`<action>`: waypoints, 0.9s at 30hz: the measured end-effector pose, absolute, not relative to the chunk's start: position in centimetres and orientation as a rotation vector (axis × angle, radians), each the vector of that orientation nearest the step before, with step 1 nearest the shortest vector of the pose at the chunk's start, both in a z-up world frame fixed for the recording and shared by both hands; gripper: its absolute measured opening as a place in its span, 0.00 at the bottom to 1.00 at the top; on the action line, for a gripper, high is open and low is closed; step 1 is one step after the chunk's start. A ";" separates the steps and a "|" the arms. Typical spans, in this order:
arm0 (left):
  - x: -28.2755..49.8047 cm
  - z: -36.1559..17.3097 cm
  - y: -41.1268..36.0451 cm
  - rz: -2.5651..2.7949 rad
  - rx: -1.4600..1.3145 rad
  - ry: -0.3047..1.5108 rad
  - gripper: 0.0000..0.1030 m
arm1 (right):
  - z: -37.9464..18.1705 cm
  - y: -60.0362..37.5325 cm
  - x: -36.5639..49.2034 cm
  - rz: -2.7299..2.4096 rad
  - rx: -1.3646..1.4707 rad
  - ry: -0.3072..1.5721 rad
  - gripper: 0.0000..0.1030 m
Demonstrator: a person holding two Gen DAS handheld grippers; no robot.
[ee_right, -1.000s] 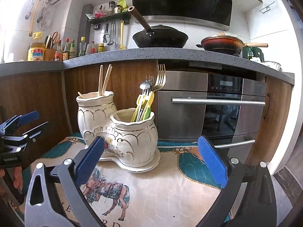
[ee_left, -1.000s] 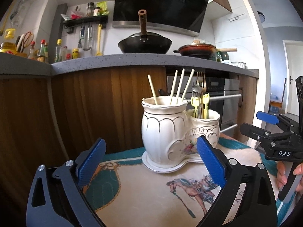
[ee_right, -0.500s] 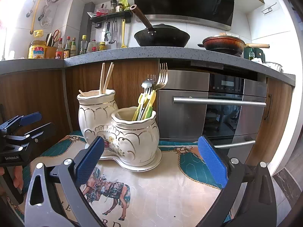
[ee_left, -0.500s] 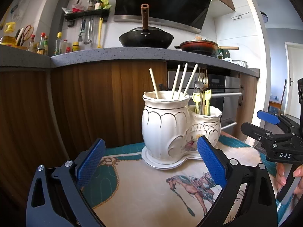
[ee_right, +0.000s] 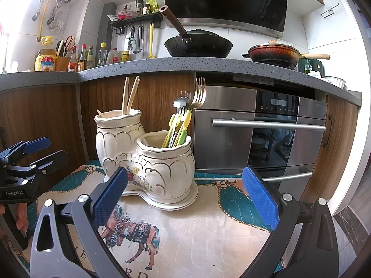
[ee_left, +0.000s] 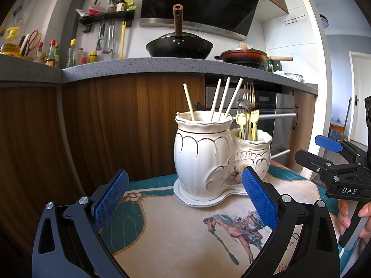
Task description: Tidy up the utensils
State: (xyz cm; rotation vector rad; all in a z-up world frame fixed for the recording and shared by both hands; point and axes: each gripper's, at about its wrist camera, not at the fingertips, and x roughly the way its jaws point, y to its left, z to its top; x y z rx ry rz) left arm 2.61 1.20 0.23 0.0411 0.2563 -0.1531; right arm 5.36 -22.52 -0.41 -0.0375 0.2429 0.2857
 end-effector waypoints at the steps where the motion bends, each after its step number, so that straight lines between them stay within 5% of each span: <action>1: 2.6 0.2 1.2 -0.153 0.041 0.256 0.94 | -0.4 -22.5 5.4 0.286 -0.038 0.243 0.95; 27: 2.7 0.1 1.1 -0.145 0.040 0.263 0.95 | -0.4 -22.5 5.4 0.285 -0.038 0.244 0.95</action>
